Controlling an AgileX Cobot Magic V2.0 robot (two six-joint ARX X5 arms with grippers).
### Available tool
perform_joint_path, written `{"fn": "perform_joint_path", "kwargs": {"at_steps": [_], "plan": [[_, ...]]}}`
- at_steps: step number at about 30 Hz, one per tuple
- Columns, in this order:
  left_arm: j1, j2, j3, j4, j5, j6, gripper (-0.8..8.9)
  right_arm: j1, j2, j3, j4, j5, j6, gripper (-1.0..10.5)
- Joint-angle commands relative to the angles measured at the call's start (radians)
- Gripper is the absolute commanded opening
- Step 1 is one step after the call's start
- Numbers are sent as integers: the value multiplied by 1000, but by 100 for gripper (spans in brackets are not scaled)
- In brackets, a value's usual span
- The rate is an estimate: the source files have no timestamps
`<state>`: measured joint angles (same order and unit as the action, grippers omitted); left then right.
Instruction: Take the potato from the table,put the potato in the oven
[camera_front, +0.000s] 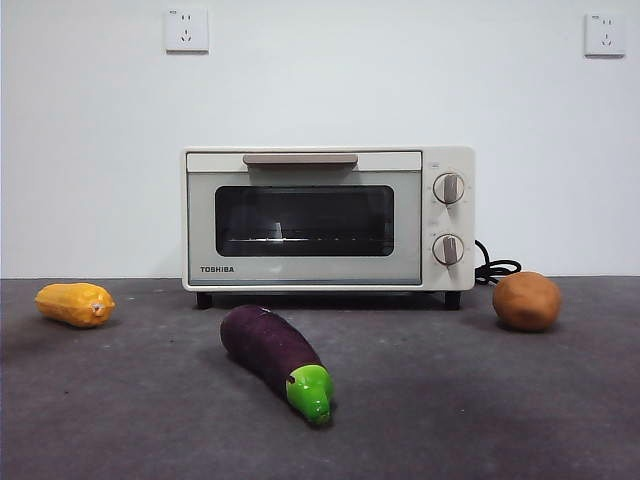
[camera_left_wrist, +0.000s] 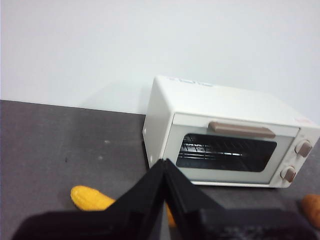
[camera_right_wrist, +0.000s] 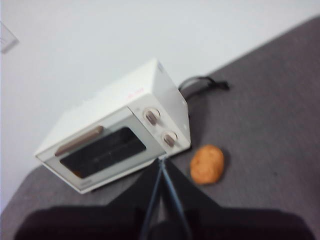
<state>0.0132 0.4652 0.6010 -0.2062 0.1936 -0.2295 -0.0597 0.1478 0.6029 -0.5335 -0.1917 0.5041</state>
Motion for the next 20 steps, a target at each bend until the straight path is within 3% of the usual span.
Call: {"fn": "perform_joint_path", "kwargs": {"at_steps": [1, 10, 20], "plan": [[0, 112, 97, -15, 3, -3, -6, 2, 80, 101, -83, -3, -16, -3], [-18, 468, 399, -59, 122, -2, -6, 2, 371, 404, -246, -113, -166, -2], [-102, 798, 637, -90, 156, 7, -6, 2, 620, 594, -302, -238, -170, 0]]}}
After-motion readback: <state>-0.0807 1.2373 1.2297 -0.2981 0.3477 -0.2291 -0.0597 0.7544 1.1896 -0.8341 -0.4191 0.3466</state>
